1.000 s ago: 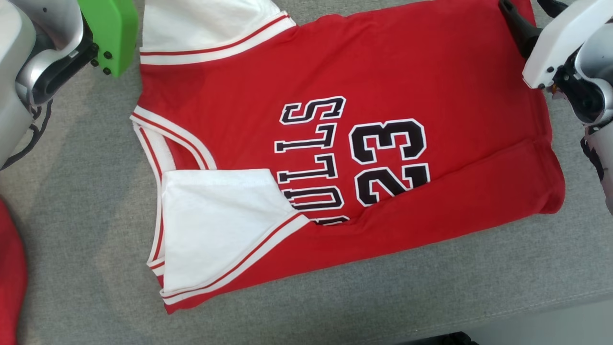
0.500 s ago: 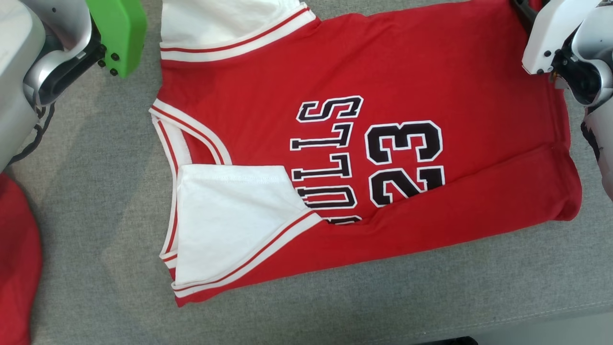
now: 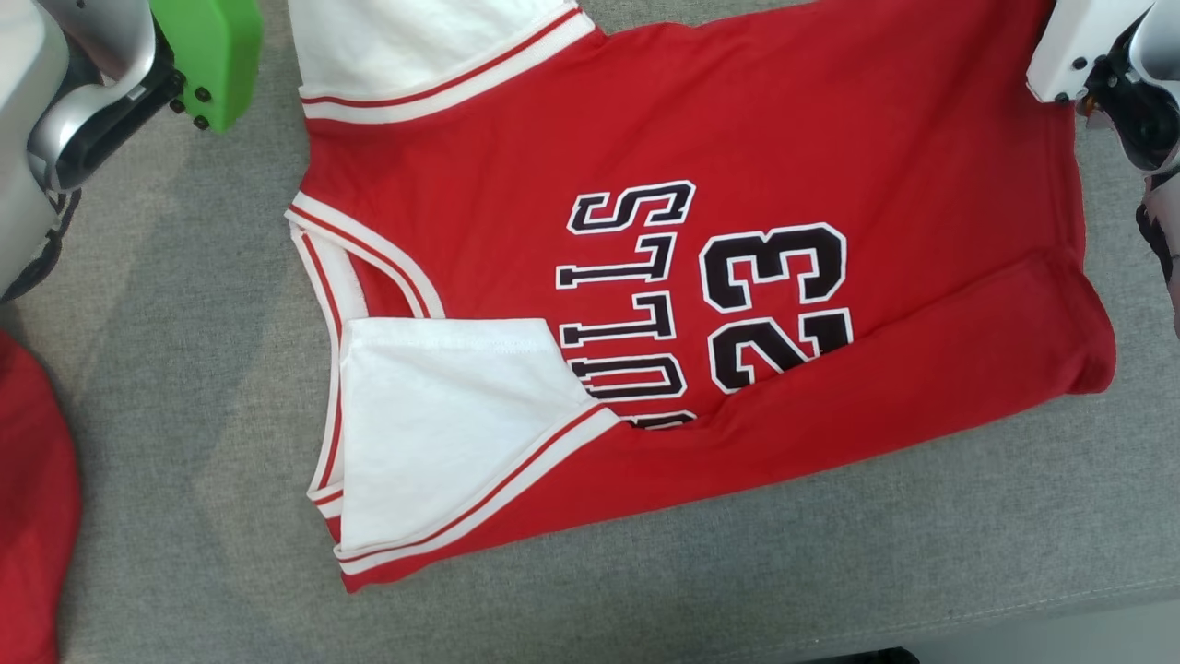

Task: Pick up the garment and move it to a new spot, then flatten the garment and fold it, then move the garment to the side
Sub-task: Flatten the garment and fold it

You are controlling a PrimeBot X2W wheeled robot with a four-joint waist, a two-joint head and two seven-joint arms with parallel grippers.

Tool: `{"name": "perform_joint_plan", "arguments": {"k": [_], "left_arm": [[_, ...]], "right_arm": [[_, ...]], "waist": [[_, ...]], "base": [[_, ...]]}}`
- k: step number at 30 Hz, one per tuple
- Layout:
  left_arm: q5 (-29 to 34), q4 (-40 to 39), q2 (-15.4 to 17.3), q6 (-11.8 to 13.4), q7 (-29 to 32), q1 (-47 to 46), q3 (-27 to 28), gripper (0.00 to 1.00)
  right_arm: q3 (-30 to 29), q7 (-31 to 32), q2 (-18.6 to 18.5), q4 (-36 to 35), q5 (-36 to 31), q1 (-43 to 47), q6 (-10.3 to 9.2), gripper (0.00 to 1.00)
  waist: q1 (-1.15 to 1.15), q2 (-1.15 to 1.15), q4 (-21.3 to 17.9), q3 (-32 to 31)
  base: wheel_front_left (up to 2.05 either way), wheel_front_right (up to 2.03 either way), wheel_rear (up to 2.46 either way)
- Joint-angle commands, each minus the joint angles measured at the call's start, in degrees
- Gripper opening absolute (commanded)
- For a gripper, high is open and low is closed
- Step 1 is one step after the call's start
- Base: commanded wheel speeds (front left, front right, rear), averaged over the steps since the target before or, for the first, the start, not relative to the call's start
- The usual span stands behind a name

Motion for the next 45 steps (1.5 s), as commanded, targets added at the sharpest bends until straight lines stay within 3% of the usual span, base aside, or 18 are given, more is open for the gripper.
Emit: {"name": "perform_joint_plan", "arguments": {"k": [1, 7, 13, 23, 34, 39, 45], "left_arm": [[0.88, 0.63, 0.29, -0.11, -1.58, -1.27, 0.36, 0.0], [2.4, 3.76, -0.76, 1.05, -10.35, -2.11, 2.69, 0.0], [-2.22, 4.37, -2.0, 0.64, -14.66, 2.15, 5.2, 0.0], [-9.39, -4.44, 2.15, 1.14, -18.74, 13.35, 6.7, 0.0], [-12.61, -21.22, 8.64, 7.14, -22.6, 31.32, 6.18, 0.0], [-12.68, -26.85, 9.71, 10.1, -23.25, 37.61, 6.76, 0.0], [-11.11, -28.93, 9.49, 11.96, -23.46, 42.16, 5.88, 0.0]], "right_arm": [[-0.59, -1.23, -0.07, 0.17, 0.52, -0.82, 0.0, 0.0], [-2.76, -4.45, -1.13, -0.35, 4.44, -0.36, -0.01, 0.0], [-3.88, -5.96, -3.29, -3.03, 11.24, 4.35, 0.0, 0.0], [-3.28, -8.32, -7.08, -10.08, 18.06, 15.73, 0.0, 0.0], [-4.2, -10.59, -10.69, -15.27, 19.59, 28.49, 0.0, 0.0], [-5.08, -10.69, -10.68, -17.21, 19.08, 32.54, 0.0, 0.0], [-6.65, -10.0, -10.04, -18.52, 18.77, 36.04, 0.0, 0.0]], "waist": [[0.0, 0.0, 0.12, -0.12], [0.0, 0.0, 1.06, -1.18], [0.0, 0.0, 2.84, -3.51], [0.0, 0.0, 5.51, -7.44], [0.0, 0.0, 7.04, -10.77], [0.0, 0.0, 7.22, -11.2], [0.0, 0.0, 7.28, -11.35]], "base": [[0.0, 0.0, 0.0], [0.0, 0.0, 0.0], [0.0, 0.0, 0.0], [0.0, 0.0, 0.0], [0.0, 0.0, 0.0], [0.0, 0.0, 0.0], [0.0, 0.0, 0.0]]}}
